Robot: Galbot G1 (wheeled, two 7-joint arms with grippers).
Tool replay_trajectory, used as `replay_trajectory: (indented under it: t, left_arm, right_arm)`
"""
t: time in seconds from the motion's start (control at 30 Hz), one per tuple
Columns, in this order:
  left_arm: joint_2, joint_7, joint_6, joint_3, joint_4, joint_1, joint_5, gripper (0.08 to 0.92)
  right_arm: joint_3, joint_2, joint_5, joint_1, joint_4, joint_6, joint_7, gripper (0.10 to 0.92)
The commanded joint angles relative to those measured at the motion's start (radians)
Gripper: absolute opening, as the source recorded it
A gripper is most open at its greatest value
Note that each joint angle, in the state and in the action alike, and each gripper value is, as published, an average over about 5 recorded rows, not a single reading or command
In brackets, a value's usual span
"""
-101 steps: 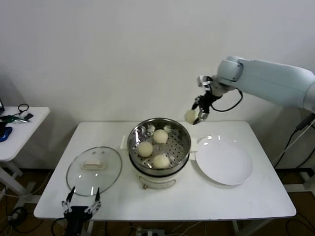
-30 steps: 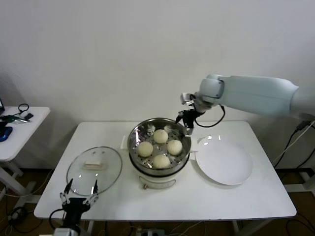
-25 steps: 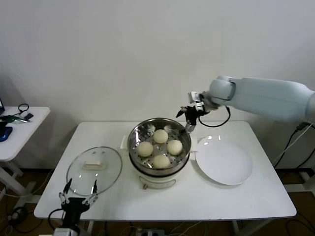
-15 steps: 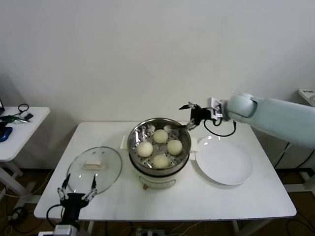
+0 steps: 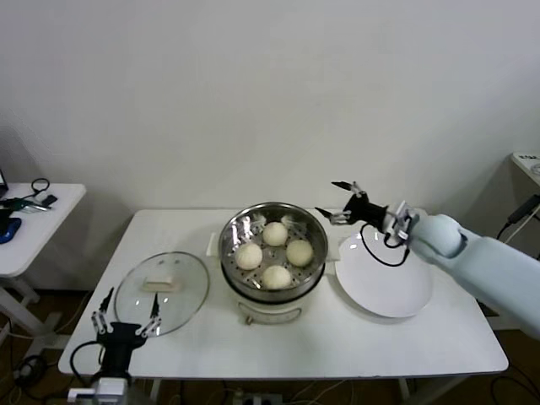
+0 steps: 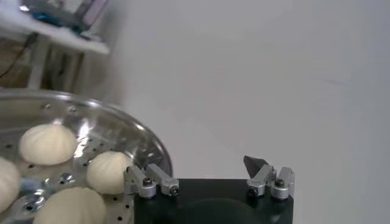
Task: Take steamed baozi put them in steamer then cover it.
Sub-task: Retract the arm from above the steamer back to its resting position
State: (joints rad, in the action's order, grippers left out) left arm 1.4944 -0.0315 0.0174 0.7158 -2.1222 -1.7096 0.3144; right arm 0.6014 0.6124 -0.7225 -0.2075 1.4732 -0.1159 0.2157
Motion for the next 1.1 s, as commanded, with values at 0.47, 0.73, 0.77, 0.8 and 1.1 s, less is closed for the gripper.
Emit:
replay_trajectory:
  t: [0.47, 0.73, 0.77, 0.8, 1.1]
  left_arm:
    - [-0.207, -0.008, 0.056, -0.024, 0.09, 0.051, 0.935, 0.823]
    - [-0.256, -0.014, 0.003, -0.085, 0.246, 0.151, 1.064, 0.823]
    - [-0.256, -0.014, -0.009, -0.088, 0.269, 0.167, 1.076, 0.823]
    - [-0.255, -0.014, -0.018, -0.091, 0.295, 0.184, 1.085, 0.823]
    - [-0.259, -0.026, -0.045, -0.136, 0.48, 0.325, 1.086, 0.823]
  right_arm:
    - [-1.082, 0.282, 0.218, -0.932, 0.128, 0.075, -0.055, 0.823]
    - [-1.092, 0.323, 0.303, -0.957, 0.117, 0.082, -0.056, 0.823]
    - [-1.092, 0.327, 0.309, -0.959, 0.117, 0.082, -0.055, 0.823]
    - [-1.092, 0.331, 0.315, -0.961, 0.117, 0.083, -0.055, 0.823]
    - [-1.094, 0.355, 0.373, -0.985, 0.105, 0.079, -0.062, 0.823]
